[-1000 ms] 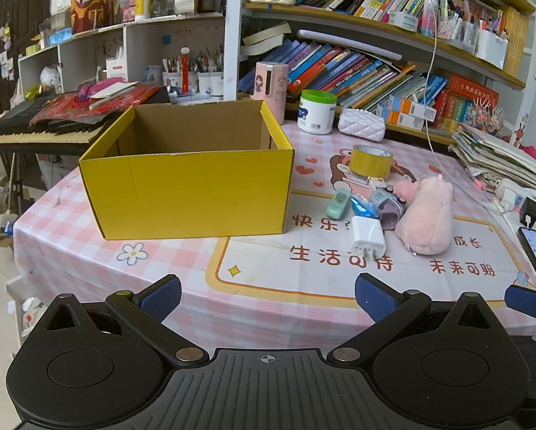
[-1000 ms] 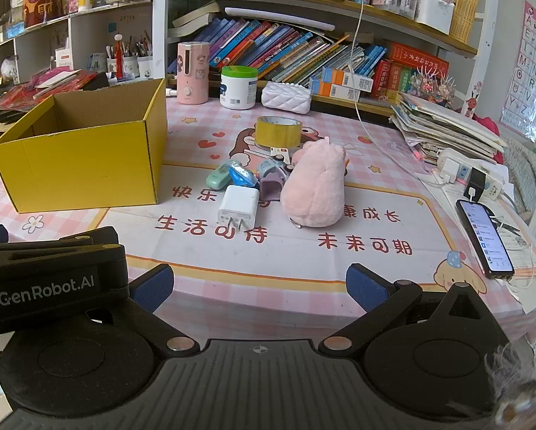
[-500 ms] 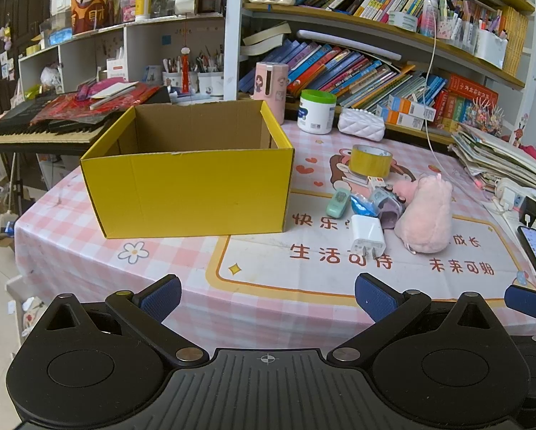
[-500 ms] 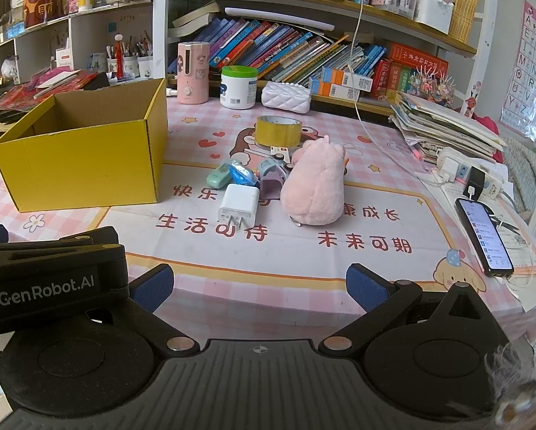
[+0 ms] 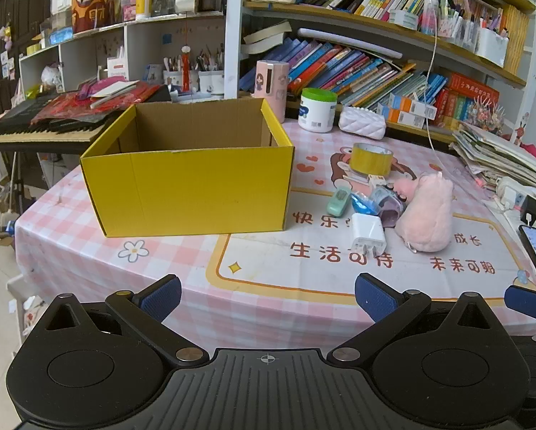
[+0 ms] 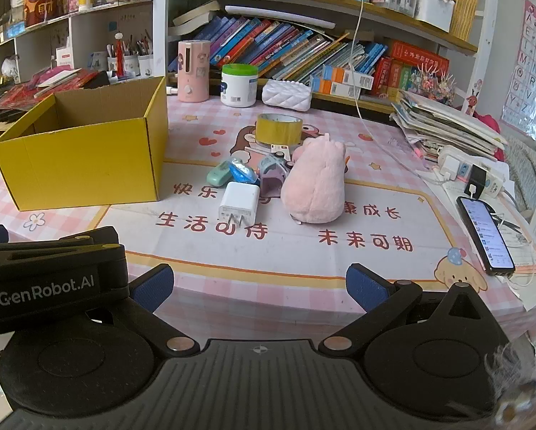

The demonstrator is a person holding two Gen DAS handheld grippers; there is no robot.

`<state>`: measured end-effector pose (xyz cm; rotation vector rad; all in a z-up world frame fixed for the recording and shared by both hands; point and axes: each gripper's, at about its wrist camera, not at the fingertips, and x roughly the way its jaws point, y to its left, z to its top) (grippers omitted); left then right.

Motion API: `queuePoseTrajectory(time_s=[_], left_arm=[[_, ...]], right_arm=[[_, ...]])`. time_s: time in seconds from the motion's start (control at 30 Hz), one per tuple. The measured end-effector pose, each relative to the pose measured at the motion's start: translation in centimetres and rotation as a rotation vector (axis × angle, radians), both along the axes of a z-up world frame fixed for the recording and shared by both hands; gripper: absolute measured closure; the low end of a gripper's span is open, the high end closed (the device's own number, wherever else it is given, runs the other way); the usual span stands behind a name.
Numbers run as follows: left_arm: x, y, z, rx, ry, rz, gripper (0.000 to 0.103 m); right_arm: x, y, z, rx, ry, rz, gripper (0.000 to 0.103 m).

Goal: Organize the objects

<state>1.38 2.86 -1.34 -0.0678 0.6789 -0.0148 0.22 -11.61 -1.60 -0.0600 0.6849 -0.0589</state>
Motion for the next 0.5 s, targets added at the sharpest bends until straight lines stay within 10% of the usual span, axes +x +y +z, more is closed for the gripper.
queuePoseTrajectory(time_s=[0.5], left_arm=[[-0.02, 0.13, -0.10, 0.000, 0.001, 0.001, 0.000]], right_arm=[[0.07, 0.08, -0.04, 0.000, 0.001, 0.000, 0.000]])
